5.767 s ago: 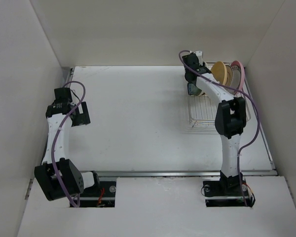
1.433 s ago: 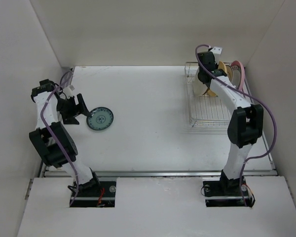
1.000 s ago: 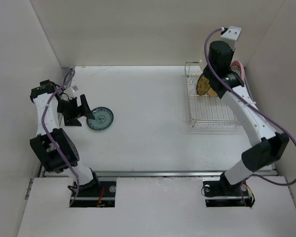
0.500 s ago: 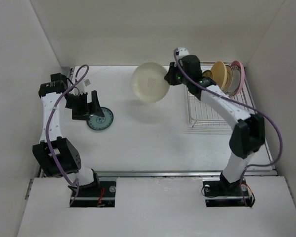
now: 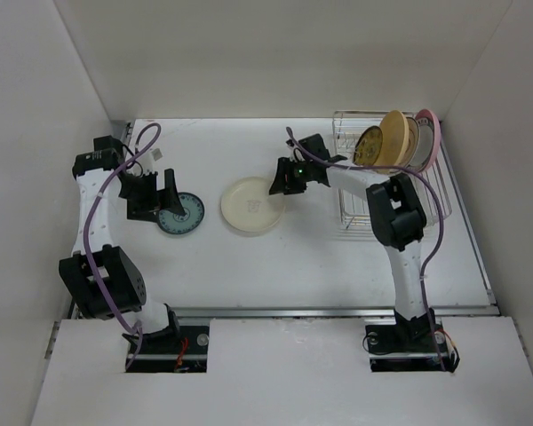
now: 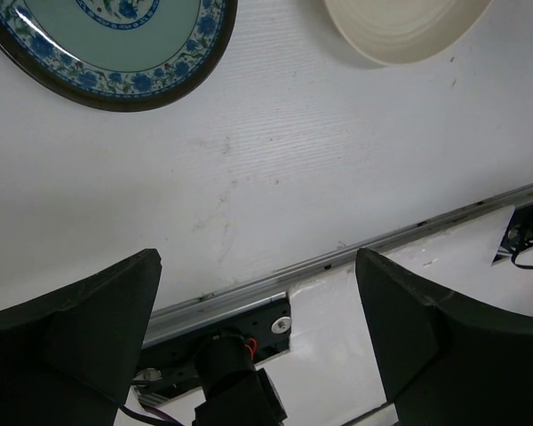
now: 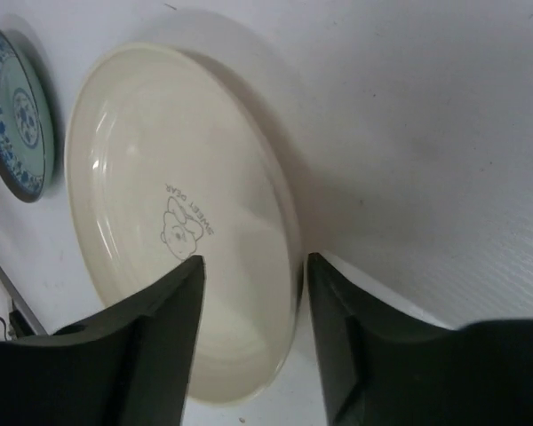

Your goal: Unload the plates from the dish rack

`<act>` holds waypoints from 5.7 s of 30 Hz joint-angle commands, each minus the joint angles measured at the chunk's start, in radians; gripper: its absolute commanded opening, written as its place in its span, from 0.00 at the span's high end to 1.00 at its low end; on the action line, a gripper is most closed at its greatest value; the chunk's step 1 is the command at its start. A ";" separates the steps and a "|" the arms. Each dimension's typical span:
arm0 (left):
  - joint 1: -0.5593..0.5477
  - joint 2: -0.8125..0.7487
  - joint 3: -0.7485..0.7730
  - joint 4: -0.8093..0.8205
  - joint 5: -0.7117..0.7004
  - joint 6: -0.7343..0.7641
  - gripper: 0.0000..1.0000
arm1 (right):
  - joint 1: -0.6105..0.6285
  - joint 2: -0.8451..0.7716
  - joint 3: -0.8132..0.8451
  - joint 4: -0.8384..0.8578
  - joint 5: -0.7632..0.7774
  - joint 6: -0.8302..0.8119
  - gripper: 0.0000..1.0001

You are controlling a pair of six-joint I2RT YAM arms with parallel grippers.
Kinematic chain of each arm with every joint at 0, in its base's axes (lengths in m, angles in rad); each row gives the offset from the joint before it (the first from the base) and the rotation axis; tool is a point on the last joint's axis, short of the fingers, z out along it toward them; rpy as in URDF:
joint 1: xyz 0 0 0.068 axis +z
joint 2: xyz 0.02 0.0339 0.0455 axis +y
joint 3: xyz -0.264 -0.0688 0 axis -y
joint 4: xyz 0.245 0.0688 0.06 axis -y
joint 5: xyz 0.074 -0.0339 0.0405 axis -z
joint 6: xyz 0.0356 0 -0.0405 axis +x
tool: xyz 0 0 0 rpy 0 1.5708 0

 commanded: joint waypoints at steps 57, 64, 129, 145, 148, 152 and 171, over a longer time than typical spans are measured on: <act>0.001 -0.050 -0.034 0.008 -0.028 -0.008 0.10 | -0.356 -0.406 0.204 -0.346 0.940 -0.208 1.00; 0.001 -0.059 -0.034 -0.001 0.023 0.013 0.10 | -0.262 -0.618 0.204 -0.321 0.960 -0.263 1.00; 0.083 0.465 0.167 0.040 -0.053 -0.068 1.00 | 0.152 -0.264 -0.031 0.142 -0.272 -0.037 0.44; 0.083 0.476 0.149 0.136 -0.279 -0.143 0.76 | 0.152 -0.282 -0.040 0.130 -0.281 -0.056 0.44; 0.083 0.465 0.149 0.136 -0.279 -0.143 0.70 | 0.143 -0.307 -0.040 0.103 -0.267 -0.065 0.44; 0.083 0.404 0.115 0.157 -0.260 -0.143 0.67 | 0.103 -0.366 -0.049 0.052 -0.170 -0.065 0.44; 0.083 0.010 -0.072 0.229 -0.289 -0.131 0.42 | -0.316 -0.486 0.170 -0.295 1.060 -0.217 0.25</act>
